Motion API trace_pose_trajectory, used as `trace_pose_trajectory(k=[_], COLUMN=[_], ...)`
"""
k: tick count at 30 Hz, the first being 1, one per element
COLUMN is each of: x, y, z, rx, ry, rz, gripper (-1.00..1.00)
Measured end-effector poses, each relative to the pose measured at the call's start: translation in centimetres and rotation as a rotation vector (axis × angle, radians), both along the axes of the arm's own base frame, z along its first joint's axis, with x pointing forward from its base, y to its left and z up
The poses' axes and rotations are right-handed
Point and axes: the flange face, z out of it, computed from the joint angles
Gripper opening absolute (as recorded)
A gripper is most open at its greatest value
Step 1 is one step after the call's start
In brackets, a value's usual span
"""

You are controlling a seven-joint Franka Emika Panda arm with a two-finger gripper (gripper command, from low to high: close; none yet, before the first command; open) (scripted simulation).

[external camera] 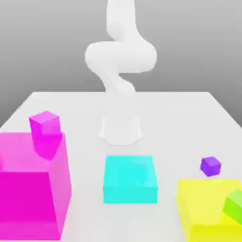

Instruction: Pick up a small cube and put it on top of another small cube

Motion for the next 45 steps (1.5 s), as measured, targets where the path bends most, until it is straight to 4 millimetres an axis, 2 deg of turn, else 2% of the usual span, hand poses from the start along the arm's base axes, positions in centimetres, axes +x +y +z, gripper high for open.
trace_pose_trajectory(k=[2, 4, 6, 9, 11, 14, 17, 18, 20, 21, 23, 27, 28, 35, 41, 42, 43, 45], x=[2.2, 3.3, 3.6, 2.6, 1.0, -2.5, -7.3, -9.7, -13.3, -14.5, -15.1, -15.3, -15.4, -15.4, -15.3, -14.5, -12.4, -7.1], y=[3.8, 7.4, 10.9, 15.8, 18.7, 22.4, 25.0, 26.3, 26.8, 26.9, 26.9, 26.8, 26.7, 26.7, 26.7, 26.4, 25.6, 22.7], z=[-4.9, -9.7, -14.5, -21.6, -26.2, -33.0, -39.3, -41.2, -44.9, -46.3, -48.5, -52.4, -53.3, -53.4, -48.3, -47.5, -46.7, -45.0], rx=[-0.084, -0.159, -0.229, -0.328, -0.390, -0.475, -0.551, -0.580, -0.619, -0.629, -0.630, -0.631, -0.633, -0.634, -0.634, -0.628, -0.607, -0.547], ry=[0.068, 0.128, 0.183, 0.259, 0.306, 0.371, 0.429, 0.442, 0.479, 0.490, 0.500, 0.503, 0.504, 0.506, 0.505, 0.513, 0.531, 0.575], rz=[0.144, 0.285, 0.427, 0.645, 0.796, 1.028, 1.268, 1.370, 1.527, 1.576, 1.606, 1.615, 1.616, 1.616, 1.616, 1.586, 1.514, 1.320], gripper=[0.00, 0.00, 0.00, 0.00, 0.00, 0.00, 0.00, 0.00, 0.00, 0.00, 0.00, 0.00, -1.00, -1.00, -1.00, -1.00, -1.00, -1.00])
